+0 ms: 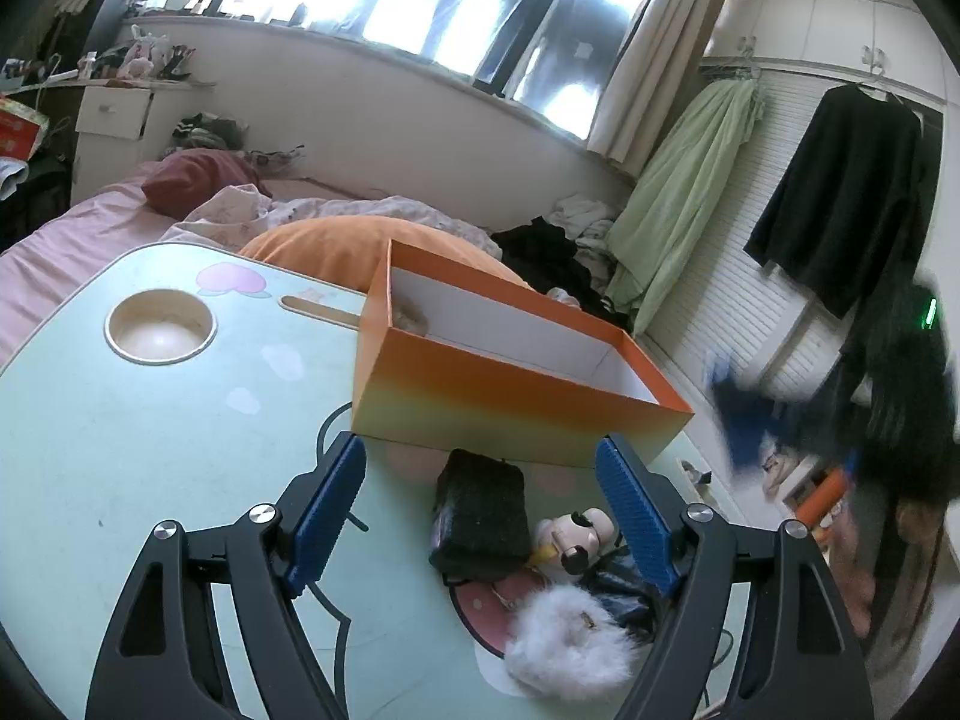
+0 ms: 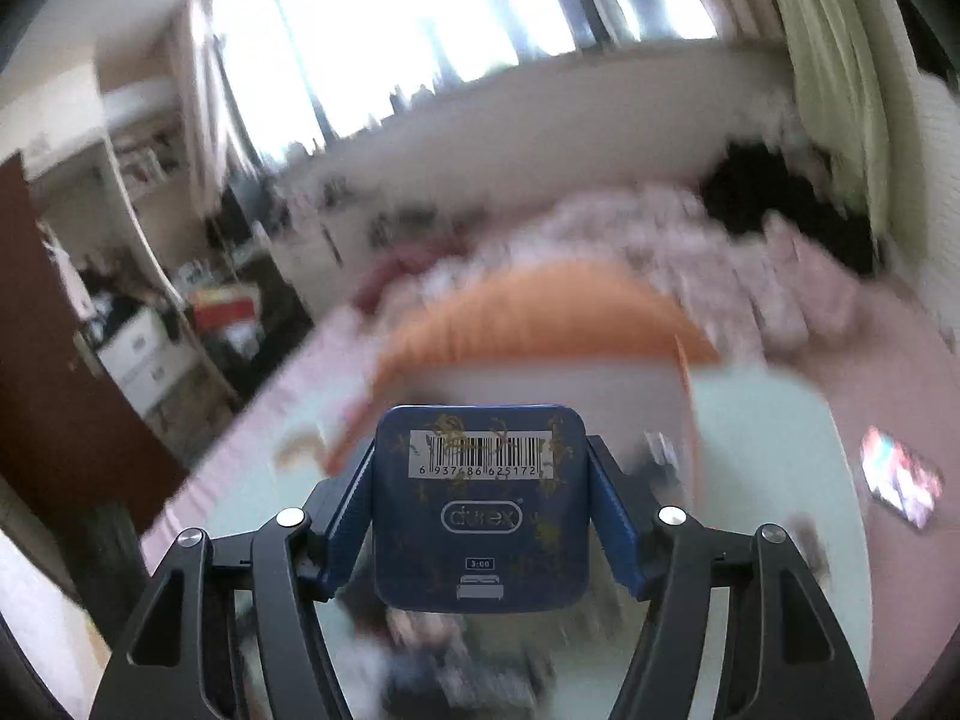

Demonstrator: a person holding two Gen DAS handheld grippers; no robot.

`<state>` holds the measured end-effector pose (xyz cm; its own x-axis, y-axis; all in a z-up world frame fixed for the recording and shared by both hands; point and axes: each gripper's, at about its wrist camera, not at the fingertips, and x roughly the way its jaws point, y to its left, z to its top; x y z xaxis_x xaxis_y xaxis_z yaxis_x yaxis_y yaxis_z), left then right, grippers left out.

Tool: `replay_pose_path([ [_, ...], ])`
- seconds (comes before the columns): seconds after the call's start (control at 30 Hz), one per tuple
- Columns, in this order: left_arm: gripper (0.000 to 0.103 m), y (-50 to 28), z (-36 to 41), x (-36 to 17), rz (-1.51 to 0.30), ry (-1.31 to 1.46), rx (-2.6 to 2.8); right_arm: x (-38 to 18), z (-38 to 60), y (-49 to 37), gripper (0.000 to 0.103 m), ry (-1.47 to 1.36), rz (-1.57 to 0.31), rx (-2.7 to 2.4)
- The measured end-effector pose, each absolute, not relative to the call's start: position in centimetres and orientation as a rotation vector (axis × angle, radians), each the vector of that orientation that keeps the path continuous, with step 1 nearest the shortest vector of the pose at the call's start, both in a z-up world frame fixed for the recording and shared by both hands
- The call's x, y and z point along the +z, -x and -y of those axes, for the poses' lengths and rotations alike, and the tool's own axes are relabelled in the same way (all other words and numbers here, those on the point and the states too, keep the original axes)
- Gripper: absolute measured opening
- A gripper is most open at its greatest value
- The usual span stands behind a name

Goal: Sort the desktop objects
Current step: 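Lift the blue tin out and place it on the table with right tool, then reach into the box and grasp the dark green toy car with left tool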

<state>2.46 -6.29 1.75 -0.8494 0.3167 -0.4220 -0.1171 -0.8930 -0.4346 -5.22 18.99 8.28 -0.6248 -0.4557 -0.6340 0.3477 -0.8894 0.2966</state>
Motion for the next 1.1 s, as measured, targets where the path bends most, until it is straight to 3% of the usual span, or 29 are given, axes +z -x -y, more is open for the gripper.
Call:
replay_pose_path([
  [0.13,0.079,-2.4,6.2,1.7,0.579,0.738,2.758,3.7,-19.6,5.2,0.065,-1.251,0.169,-2.432],
  [0.3,0.079,-2.4,6.2,1.8,0.578,0.738,2.759,2.3,-20.0,6.2,0.067,-1.215,0.298,-2.373],
  [0.43,0.079,-2.5,6.1,1.8,0.579,0.738,2.759,3.4,-22.1,3.1,0.085,-1.028,0.384,-2.477],
  [0.5,0.079,-2.6,6.1,1.9,0.576,0.74,2.759,3.7,-22.4,1.0,0.094,-0.953,0.317,-2.585],
  [0.67,0.079,-2.6,6.0,2.1,0.571,0.745,2.758,2.8,-21.0,-3.2,0.094,-0.94,0.038,-2.696],
  [0.83,0.079,-2.6,5.7,2.7,0.525,0.727,2.744,0.6,-19.4,-4.4,0.094,-1.025,-0.036,-2.622],
  [0.9,0.079,-2.6,5.1,3.4,0.464,0.726,2.743,-0.6,-18.8,-4.3,0.095,-1.031,-0.13,-2.654],
  [0.97,0.079,-2.8,4.2,4.7,0.37,0.706,2.757,-1.1,-18.8,-3.9,0.103,-1.026,-0.141,-2.648],
  [1.1,0.079,-2.8,1.6,8.1,0.141,0.678,2.776,-1.4,-18.9,-3.8,0.103,-1.018,-0.145,-2.644],
])
